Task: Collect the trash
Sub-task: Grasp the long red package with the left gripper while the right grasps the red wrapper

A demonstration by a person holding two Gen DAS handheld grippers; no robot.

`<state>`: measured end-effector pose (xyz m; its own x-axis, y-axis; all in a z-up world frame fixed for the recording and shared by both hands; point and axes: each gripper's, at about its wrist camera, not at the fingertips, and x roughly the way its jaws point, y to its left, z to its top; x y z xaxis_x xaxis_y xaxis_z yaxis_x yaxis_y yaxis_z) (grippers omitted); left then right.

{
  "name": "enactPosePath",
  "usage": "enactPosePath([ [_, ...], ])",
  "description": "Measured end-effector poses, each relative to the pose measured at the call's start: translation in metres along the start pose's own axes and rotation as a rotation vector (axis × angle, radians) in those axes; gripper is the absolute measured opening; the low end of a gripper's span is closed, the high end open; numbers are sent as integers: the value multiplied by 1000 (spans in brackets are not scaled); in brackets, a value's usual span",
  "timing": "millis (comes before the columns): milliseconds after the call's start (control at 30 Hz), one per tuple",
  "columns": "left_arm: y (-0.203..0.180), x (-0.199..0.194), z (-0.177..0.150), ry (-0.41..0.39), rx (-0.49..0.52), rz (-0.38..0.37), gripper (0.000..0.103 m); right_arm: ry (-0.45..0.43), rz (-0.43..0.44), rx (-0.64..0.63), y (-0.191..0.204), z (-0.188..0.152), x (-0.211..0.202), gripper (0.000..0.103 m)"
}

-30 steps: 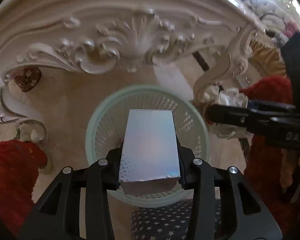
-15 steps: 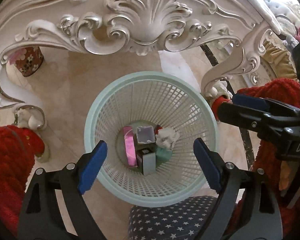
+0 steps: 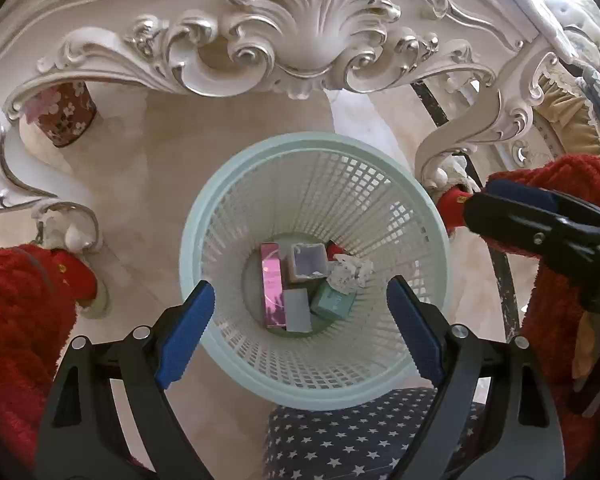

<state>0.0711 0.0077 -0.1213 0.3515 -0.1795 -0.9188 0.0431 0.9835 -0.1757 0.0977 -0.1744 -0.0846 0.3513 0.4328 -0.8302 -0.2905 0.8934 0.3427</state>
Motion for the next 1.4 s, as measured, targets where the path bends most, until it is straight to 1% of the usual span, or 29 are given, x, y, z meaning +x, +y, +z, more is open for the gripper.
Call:
enactPosePath([
  [33, 0, -5, 0, -18, 2, -1, 86, -16, 6, 0, 1, 0, -4, 74],
  [133, 0, -25, 1, -83, 4, -7, 86, -108, 54, 18, -2, 0, -30, 74],
  [167, 1, -38, 2, -115, 5, -9, 86, -144, 77, 30, -4, 1, -42, 74],
  [200, 2, -46, 3, -131, 2, -14, 86, -191, 106, 49, -8, 3, -58, 74],
  [267, 5, -76, 10, -189, -2, -45, 86, -268, 139, 66, -13, 11, -85, 74],
  [333, 9, -108, 24, -264, -6, -44, 86, -343, 134, 63, -17, 27, -111, 74],
  [367, 11, -129, 36, -323, -3, -34, 86, -378, 132, 59, -20, 37, -124, 74],
  [400, 13, -144, 47, -364, 1, -22, 86, -419, 131, 59, -24, 51, -138, 74],
  [433, 15, -157, 61, -399, 8, -10, 86, -440, 131, 58, -25, 59, -144, 74],
  [467, 18, -171, 79, -433, 21, 2, 86, -467, 118, 53, -28, 73, -153, 74],
  [533, 26, -187, 120, -489, 55, 53, 86, -498, 56, 39, -32, 102, -161, 74],
  [567, 28, -190, 138, -502, 72, 81, 86, -508, 28, 38, -36, 118, -163, 74],
  [600, 31, -190, 159, -505, 88, 110, 86, -510, 14, 42, -39, 130, -163, 74],
  [633, 35, -187, 182, -495, 93, 133, 86, -506, -4, 52, -43, 151, -160, 74],
  [700, 40, -182, 218, -474, 95, 133, 86, -499, -21, 52, -47, 177, -155, 74],
  [733, 42, -178, 242, -468, 93, 155, 86, -492, -34, 46, -50, 196, -150, 74],
  [800, 45, -170, 277, -464, 94, 161, 86, -474, -50, 25, -52, 225, -140, 74],
  [833, 47, -167, 288, -462, 93, 163, 86, -456, -55, 0, -52, 249, -131, 74],
  [900, 50, -154, 324, -439, 86, 158, 86, -431, -82, -43, -51, 279, -117, 74],
  [933, 52, -148, 334, -426, 84, 150, 86, -417, -100, -61, -49, 292, -107, 74],
  [967, 54, -138, 351, -400, 86, 136, 86, -402, -107, -77, -50, 296, -101, 74],
  [1000, 56, -131, 362, -384, 86, 137, 86, -374, -108, -87, -54, 312, -90, 74],
  [1100, 58, -107, 392, -331, 98, 145, 86, -307, -102, -75, -64, 332, -67, 74],
  [1133, 56, -103, 392, -322, 98, 146, 86, -285, -89, -65, -68, 339, -58, 74],
  [1267, 61, -84, 413, -281, 95, 149, 86, -254, -51, -33, -78, 352, -44, 74],
  [1333, 60, -75, 418, -265, 112, 160, 86, -224, -20, 0, -84, 358, -34, 74],
  [1400, 58, -66, 421, -238, 130, 179, 86, -206, -9, 23, -87, 361, -28, 74],
])
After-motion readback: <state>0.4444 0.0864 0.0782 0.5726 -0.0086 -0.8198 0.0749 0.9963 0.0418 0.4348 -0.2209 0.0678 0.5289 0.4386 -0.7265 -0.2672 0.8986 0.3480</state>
